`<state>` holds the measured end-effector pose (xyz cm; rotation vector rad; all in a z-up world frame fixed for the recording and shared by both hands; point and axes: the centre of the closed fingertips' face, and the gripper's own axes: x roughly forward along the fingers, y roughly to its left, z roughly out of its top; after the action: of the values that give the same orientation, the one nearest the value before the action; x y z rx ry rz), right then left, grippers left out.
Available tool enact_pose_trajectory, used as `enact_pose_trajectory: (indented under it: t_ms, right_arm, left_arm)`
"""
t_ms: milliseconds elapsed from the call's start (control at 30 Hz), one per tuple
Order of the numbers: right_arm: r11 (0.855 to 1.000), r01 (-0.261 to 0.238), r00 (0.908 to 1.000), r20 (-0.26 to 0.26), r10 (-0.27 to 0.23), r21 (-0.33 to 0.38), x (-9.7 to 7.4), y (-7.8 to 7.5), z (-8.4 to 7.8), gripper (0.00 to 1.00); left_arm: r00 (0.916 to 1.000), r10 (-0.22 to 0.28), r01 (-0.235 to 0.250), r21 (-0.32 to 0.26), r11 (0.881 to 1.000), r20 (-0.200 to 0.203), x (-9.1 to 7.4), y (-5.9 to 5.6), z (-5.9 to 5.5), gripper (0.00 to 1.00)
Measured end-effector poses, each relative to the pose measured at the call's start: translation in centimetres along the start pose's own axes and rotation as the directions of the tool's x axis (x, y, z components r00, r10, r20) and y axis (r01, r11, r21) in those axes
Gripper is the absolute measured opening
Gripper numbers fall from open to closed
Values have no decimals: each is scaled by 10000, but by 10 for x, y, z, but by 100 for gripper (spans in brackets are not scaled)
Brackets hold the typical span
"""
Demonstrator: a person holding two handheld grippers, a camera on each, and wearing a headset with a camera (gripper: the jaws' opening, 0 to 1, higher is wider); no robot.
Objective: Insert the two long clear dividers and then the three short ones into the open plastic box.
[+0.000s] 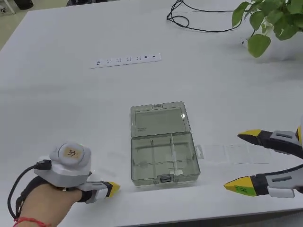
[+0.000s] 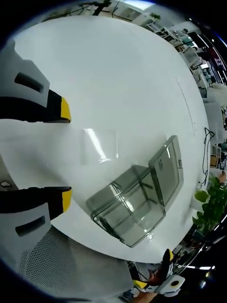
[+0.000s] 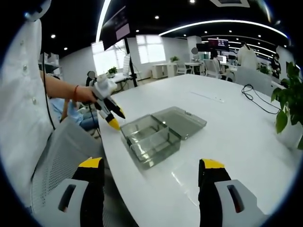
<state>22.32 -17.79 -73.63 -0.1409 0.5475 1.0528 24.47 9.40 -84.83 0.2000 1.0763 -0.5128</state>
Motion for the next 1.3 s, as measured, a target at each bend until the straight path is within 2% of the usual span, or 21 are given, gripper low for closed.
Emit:
enact_pose_trajectory:
  t_ms: [133,267,300,433,500,633,833,1033,1300]
  right_arm:
    - [10000,54,9999,131,-55,69,-1,-1,2,82]
    - [9999,103,9997,202,-105,81,-3,-2,3,82]
    - [9999,119,9997,207,-121,93,-3,-3,3,82]
    - [9998,181,9995,273,-184,109,-5,-5,3,82]
    - [9996,224,9992,324,-229,145,-6,-6,4,82]
    - [9996,255,9992,315,-259,150,-6,-7,4,81]
    - [9995,263,9992,298,-268,157,-7,-8,4,81]
    - [9997,227,9995,222,-229,97,-6,-7,2,81]
    - [9999,145,9999,16,-145,-19,-4,-3,-3,81]
  left_arm:
    - [9996,150,-146,130,9998,-256,2,0,-3,51]
    - [9988,392,-385,249,9989,-281,2,4,-2,47]
    - [9979,545,-529,463,9975,-353,2,6,-3,45]
    - [9973,596,-577,452,9973,-419,1,7,-2,41]
    - [9963,683,-647,679,9956,-516,1,9,-2,38]
    - [9956,712,-680,524,9963,-605,2,12,-2,33]
    - [9955,587,-543,605,9967,-740,1,12,-2,32]
    - [9964,383,-354,390,9986,-762,2,13,-2,32]
    - [9989,-7,2,-99,10000,-476,0,10,-3,32]
